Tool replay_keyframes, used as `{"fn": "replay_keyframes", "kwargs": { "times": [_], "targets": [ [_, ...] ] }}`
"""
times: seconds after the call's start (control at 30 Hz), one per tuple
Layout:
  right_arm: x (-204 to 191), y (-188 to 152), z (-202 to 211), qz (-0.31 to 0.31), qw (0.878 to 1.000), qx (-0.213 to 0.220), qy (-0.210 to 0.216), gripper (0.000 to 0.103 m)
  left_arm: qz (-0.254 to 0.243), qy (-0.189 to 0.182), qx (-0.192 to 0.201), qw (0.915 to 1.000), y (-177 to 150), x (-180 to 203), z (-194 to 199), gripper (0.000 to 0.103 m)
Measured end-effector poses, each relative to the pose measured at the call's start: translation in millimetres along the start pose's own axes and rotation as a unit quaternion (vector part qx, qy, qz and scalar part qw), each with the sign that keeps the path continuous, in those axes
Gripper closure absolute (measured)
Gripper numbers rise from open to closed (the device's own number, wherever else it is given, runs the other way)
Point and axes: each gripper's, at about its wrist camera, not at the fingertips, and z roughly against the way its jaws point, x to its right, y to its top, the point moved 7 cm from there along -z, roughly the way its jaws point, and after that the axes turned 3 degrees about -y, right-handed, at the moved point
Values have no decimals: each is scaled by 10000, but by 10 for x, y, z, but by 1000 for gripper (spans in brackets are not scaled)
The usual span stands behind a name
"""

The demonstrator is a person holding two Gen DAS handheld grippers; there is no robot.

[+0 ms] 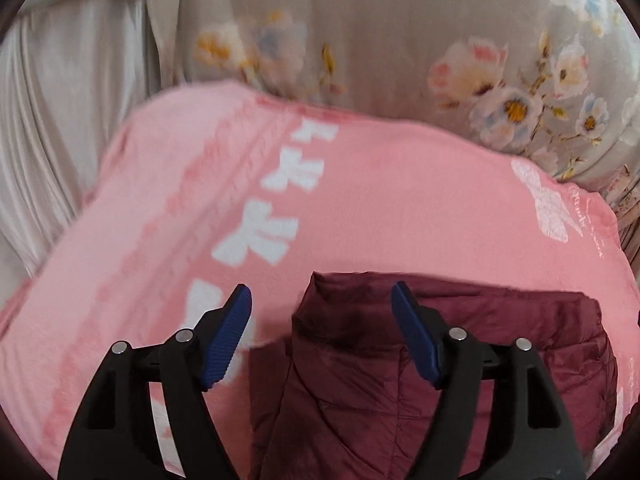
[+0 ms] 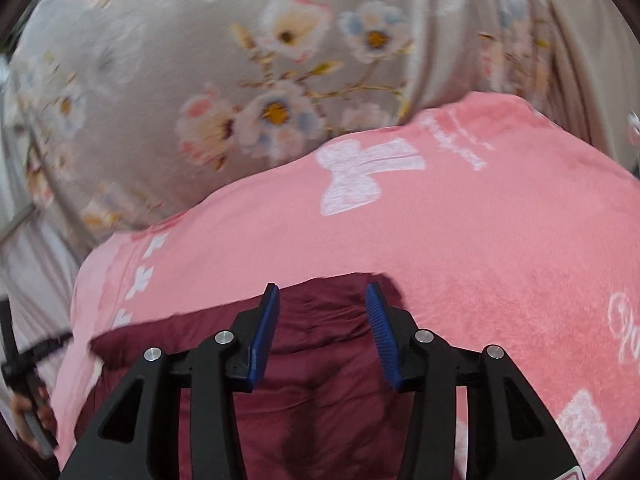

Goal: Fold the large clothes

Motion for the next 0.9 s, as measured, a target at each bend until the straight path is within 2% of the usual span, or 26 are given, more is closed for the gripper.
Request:
{"fn": "replay_keyframes", "kwargs": {
  "times": [0.07, 0.1, 0.17, 0.33, 0.37, 0.43, 0.47, 0.5, 0.6, 0.67, 0.9],
  "targets": [
    [-273, -72, -126, 412, 9990, -138, 51, 57, 2, -172, 65, 9998, 92, 149, 108, 29],
    [-446, -127, -233, 642, 9976, -254, 90, 57, -40, -411, -25, 9991, 123, 312, 94, 29],
    [-697, -190, -433, 929, 9944, -480, 143, 57, -151, -602, -183, 9979, 112, 555, 28, 29],
    [-1033, -300, -858, 1390, 9859, -923, 124, 58, -582, -844, -814, 9914, -95, 1242, -523, 31],
    [-1080, -349, -995, 1523, 9818, -1137, 58, 59, -634, -857, -937, 9899, -168, 1330, -639, 32],
    [-1078, -439, -1164, 1615, 9760, -1459, 54, 75, -689, -814, -1094, 9883, -248, 1414, -835, 33],
    [-1063, -495, -1272, 1621, 9725, -1672, 30, 98, -697, -795, -1157, 9876, -281, 1440, -900, 33],
    [-1049, -488, -1300, 1555, 9736, -1672, 50, 101, -689, -784, -1232, 9869, -312, 1460, -964, 33],
    [-1063, -291, -1181, 1287, 9828, -1296, 280, 102, -658, -828, -1285, 9861, -323, 1467, -1061, 33],
    [-1078, -190, -1189, 1201, 9855, -1161, 290, 102, -686, -771, -1287, 9863, -330, 1461, -1143, 33],
    [-968, -524, -1782, 1065, 9807, -1639, 62, 103, -572, -641, -1298, 9878, -441, 1412, -1467, 33]
  ]
}}
